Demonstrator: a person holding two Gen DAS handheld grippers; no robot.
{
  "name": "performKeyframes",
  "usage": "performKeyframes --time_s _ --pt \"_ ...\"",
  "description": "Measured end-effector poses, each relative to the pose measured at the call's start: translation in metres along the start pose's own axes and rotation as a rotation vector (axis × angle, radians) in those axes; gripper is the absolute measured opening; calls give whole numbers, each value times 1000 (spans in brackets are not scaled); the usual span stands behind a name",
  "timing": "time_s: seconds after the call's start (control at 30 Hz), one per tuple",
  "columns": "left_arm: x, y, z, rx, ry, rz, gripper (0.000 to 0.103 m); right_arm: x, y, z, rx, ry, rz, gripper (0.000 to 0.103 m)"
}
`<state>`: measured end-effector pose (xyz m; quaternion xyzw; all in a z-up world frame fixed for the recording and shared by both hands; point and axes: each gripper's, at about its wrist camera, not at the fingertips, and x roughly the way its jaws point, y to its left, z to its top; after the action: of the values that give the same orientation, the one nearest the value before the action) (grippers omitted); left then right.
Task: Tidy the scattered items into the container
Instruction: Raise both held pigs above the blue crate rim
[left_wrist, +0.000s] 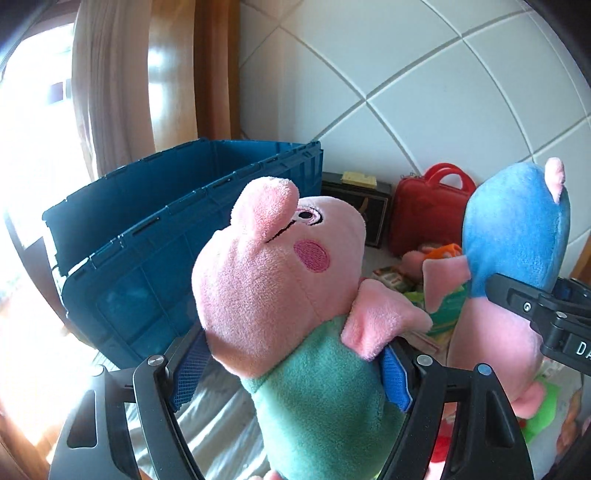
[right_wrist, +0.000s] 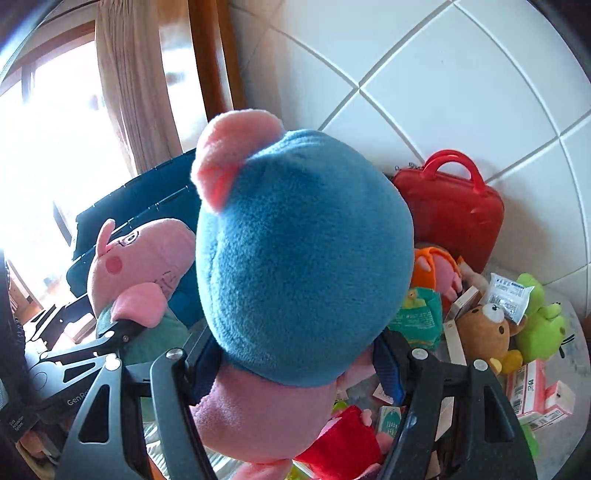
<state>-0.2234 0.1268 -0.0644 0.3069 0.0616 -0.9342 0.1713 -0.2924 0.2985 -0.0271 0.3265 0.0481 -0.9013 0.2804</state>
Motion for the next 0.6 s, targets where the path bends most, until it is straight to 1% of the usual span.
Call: performKeyframes --time_s 0.03,0.13,0.2,0.23,0.27,0.3,0.4,0.43,0.47,0.5,0.53,0.6 --pt "-3 2 5 2 -9 -7 79 -3 6 5 -4 -12 -8 70" --pt "-11 13 21 22 -36 -37 69 -13 17 10 -3 -51 -43 70" --pt "-11 22 34 41 -27 -76 58 -12 24 14 11 -70 -63 70" --pt "-9 26 40 51 -19 -96 37 -10 27 16 21 -77 -72 70" --pt "-5 29 46 61 -3 -119 10 -7 30 15 30 -75 -82 70" --pt "0 31 49 74 14 -138 5 -5 33 15 40 -73 -91 70" --pt "21 32 44 137 66 -169 6 4 40 10 74 -59 -126 70" --pt "29 31 35 163 84 -173 14 11 37 2 90 -39 -130 70" --pt "38 30 25 184 103 -174 37 19 34 -7 107 -20 -135 70" --pt "47 30 12 191 125 -172 52 26 31 -16 123 0 -139 70" --pt "56 30 -2 199 146 -170 74 35 28 -26 135 28 -129 70" --pt "71 28 -29 228 210 -169 75 52 22 -46 155 77 -113 70"
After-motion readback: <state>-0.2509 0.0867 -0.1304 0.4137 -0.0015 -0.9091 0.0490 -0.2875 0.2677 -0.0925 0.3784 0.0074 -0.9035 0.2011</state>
